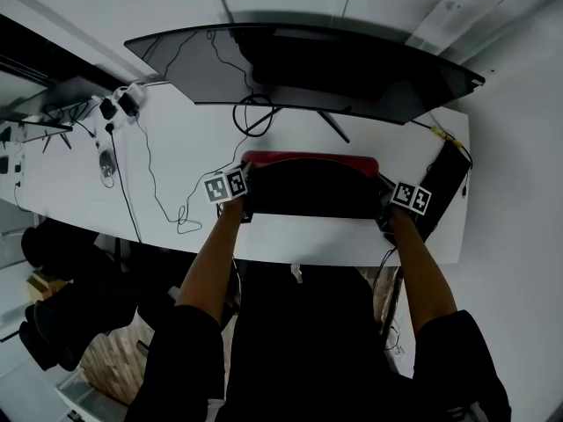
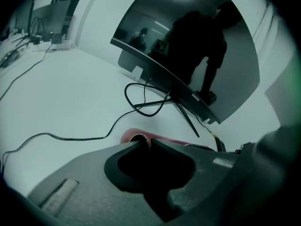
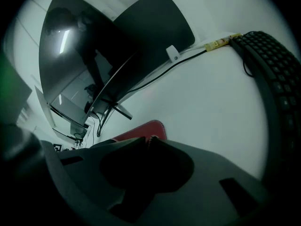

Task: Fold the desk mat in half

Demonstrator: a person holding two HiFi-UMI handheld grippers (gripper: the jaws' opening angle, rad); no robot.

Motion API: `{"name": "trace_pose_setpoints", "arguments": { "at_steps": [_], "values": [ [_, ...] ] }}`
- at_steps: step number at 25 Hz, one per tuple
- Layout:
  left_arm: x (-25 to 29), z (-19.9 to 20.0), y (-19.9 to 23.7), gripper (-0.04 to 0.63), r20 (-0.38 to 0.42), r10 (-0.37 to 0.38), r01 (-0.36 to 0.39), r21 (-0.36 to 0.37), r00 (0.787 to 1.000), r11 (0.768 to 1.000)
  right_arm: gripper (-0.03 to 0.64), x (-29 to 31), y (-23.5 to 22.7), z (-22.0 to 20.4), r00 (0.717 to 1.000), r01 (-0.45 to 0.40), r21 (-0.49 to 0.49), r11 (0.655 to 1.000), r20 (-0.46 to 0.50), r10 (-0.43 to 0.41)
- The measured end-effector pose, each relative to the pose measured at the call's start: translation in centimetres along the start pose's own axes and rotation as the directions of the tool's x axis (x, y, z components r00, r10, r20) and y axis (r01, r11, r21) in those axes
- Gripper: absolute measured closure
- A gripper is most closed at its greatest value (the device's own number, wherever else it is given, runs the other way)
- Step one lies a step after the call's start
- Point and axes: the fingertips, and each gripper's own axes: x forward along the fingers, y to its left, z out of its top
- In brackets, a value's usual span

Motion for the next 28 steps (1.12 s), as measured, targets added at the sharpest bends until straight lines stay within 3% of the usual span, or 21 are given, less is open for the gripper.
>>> {"name": "trace_pose_setpoints", "arguments": {
  "at_steps": [5, 15, 23, 25, 27, 28],
  "values": [
    [0.5, 0.1, 0.0, 0.548, -0.005, 0.009, -0.009, 0.028, 1.000, 1.000, 0.574, 0.1, -0.2, 0.2, 1.000, 0.006, 0.023, 1.000, 0.004, -0.006],
    [0.9, 0.5, 0.6, 0.538, -0.012, -0.006, 0.005, -0.029, 1.000, 1.000, 0.571, 0.7, 0.4, 0.9, 1.000, -0.011, 0.025, 1.000, 0.008, 0.010],
    [0.2, 0.8, -0.9, 0.520, 0.025, -0.087, 0.087, -0.009, 0.996, 0.996, 0.548, -0.2, 0.6, 1.3, 0.998, -0.034, 0.047, 0.998, 0.063, 0.031],
    [-0.1, 0.7, -1.2, 0.511, 0.037, -0.109, 0.108, 0.004, 0.993, 0.994, 0.495, -0.8, 0.2, 1.9, 0.992, -0.035, 0.100, 0.994, 0.122, 0.023],
    [-0.6, 0.6, -1.2, 0.501, 0.044, -0.118, 0.117, 0.018, 0.992, 0.993, 0.382, -1.3, 0.0, 2.7, 0.984, -0.044, 0.154, 0.987, 0.180, 0.015],
    [-0.7, 0.6, -1.1, 0.497, 0.047, -0.122, 0.121, 0.024, 0.991, 0.992, 0.383, -1.6, 0.0, 3.0, 0.980, -0.048, 0.161, 0.986, 0.198, 0.015]
  ]
}}
